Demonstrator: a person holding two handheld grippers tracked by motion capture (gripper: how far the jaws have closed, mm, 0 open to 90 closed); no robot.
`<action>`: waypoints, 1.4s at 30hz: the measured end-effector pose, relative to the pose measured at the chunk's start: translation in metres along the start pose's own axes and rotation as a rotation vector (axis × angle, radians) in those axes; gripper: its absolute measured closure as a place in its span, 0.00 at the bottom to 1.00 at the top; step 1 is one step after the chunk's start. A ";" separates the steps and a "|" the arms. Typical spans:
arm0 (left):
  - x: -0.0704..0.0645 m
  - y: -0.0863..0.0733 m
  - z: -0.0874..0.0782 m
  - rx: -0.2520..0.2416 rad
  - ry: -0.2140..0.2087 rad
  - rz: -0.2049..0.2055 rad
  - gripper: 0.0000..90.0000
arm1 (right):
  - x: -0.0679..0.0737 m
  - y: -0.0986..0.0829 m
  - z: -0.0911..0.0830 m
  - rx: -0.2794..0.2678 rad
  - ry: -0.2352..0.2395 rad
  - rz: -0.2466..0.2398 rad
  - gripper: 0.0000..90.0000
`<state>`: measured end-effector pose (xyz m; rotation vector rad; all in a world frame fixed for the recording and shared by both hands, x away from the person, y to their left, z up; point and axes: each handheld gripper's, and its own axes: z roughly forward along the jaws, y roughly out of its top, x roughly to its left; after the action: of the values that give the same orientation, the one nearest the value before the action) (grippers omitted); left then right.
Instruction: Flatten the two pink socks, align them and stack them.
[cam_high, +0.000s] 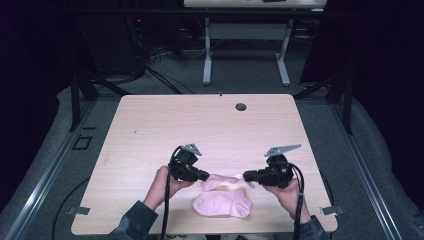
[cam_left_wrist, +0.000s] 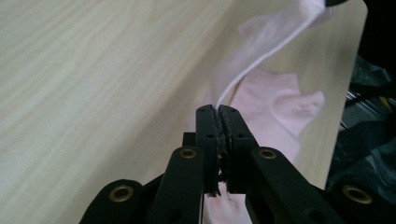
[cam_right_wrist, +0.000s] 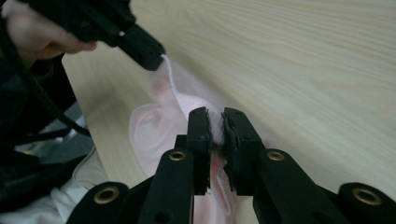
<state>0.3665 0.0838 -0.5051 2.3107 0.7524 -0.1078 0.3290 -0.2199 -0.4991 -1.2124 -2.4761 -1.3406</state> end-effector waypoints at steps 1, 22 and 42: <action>0.000 0.000 0.000 0.000 0.000 0.000 0.95 | 0.000 0.000 0.000 0.000 0.000 0.000 0.89; 0.028 0.003 0.037 0.029 0.024 -0.203 0.52 | -0.069 -0.009 0.032 0.054 -0.350 0.028 0.69; 0.034 -0.014 0.040 0.122 0.157 -0.149 1.00 | -0.037 -0.014 0.059 0.100 -0.292 0.017 0.91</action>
<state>0.3924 0.0831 -0.5532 2.3963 1.0240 -0.0404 0.3613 -0.2033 -0.5601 -1.4957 -2.6780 -1.0884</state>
